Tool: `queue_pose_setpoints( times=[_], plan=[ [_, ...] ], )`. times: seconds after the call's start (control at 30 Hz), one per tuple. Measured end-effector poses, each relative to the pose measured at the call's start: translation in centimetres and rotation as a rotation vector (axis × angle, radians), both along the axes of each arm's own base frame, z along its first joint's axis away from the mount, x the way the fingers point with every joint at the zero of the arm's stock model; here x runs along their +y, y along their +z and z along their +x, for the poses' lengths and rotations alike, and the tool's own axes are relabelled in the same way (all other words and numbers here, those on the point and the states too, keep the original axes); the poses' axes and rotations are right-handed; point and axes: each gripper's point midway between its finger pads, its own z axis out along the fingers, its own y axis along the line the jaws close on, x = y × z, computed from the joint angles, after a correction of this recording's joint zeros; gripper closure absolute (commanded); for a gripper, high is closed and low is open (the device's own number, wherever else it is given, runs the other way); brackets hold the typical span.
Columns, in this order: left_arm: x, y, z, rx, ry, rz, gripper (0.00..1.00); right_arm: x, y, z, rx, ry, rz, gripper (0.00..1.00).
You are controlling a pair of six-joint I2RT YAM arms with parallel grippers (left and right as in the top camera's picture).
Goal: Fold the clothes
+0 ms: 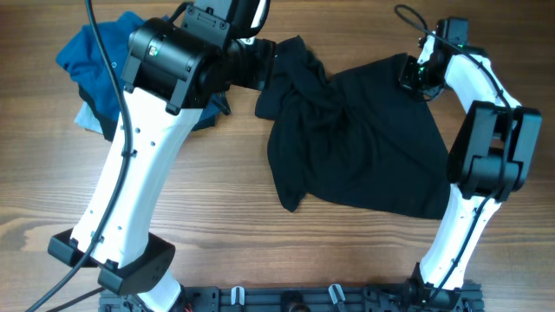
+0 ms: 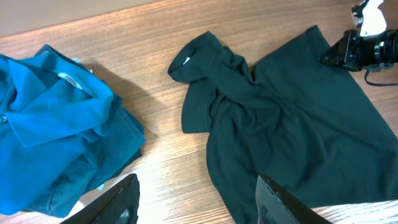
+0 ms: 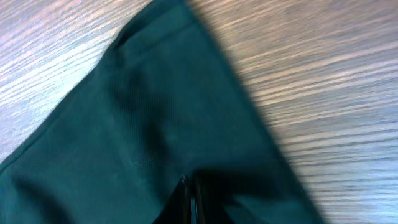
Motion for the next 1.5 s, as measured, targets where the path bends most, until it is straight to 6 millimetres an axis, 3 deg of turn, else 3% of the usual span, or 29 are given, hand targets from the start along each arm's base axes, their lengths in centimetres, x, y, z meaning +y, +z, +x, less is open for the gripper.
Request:
queue_pose_setpoints(
  times=[0.2,0.27,0.37,0.5,0.6,0.73,0.8,0.9,1.0,1.07,1.2,1.33,1.43,1.5],
  plan=[
    [0.0,-0.1,-0.2,0.012,0.011,-0.009,0.35,-2.9,-0.3,-1.1,0.078,-0.187,-0.073,0.96],
    [0.1,-0.3,-0.4,0.023,0.018,-0.009,0.32,-5.2,-0.4,-1.9,0.104,-0.265,-0.076,0.96],
    [0.2,-0.4,-0.5,0.031,0.022,-0.008,0.27,-11.8,-0.4,-4.6,0.158,-0.434,-0.077,0.96],
    [0.3,-0.5,-0.6,0.038,0.025,-0.006,0.22,-17.8,-0.5,-8.4,0.211,-0.579,-0.045,0.96],
    [0.4,-0.7,-0.9,0.052,0.025,0.003,0.19,-19.8,-0.4,-9.6,0.199,-0.602,0.032,0.91],
    [0.5,-0.9,-1.1,0.061,0.025,0.008,0.21,-19.7,0.1,-9.7,0.175,-0.556,0.088,0.8],
    [0.5,-1.1,-1.1,0.067,0.025,0.011,0.34,-19.7,1.2,-9.7,0.146,-0.528,0.118,0.75],
    [0.1,-3.0,-0.5,0.114,0.028,0.032,0.41,-18.9,6.1,-8.8,0.041,-0.486,0.148,0.71],
    [-0.9,-7.0,1.2,0.188,0.029,0.072,0.39,-16.2,11.5,-8.6,-0.021,-0.429,0.165,0.68],
    [-1.9,-11.4,2.8,0.258,0.028,0.115,0.29,-13.3,13.3,-8.7,-0.015,-0.36,0.179,0.63],
    [-3.3,-19.6,5.4,0.37,0.006,0.185,0.27,-8.5,12.7,-8.4,0.036,-0.217,0.185,0.59],
    [-3.8,-26.0,7.0,0.472,-0.046,0.167,0.2,-6.8,12.8,-8.0,0.035,-0.161,0.181,0.59],
    [-3.0,-28.5,8.1,0.529,-0.065,0.087,0.18,-6.9,12.7,-8.0,0.036,-0.158,0.18,0.59],
    [-2.1,-29.0,9.2,0.547,-0.064,-0.001,0.17,-6.9,12.7,-8.1,0.036,-0.157,0.18,0.59]
  ],
)
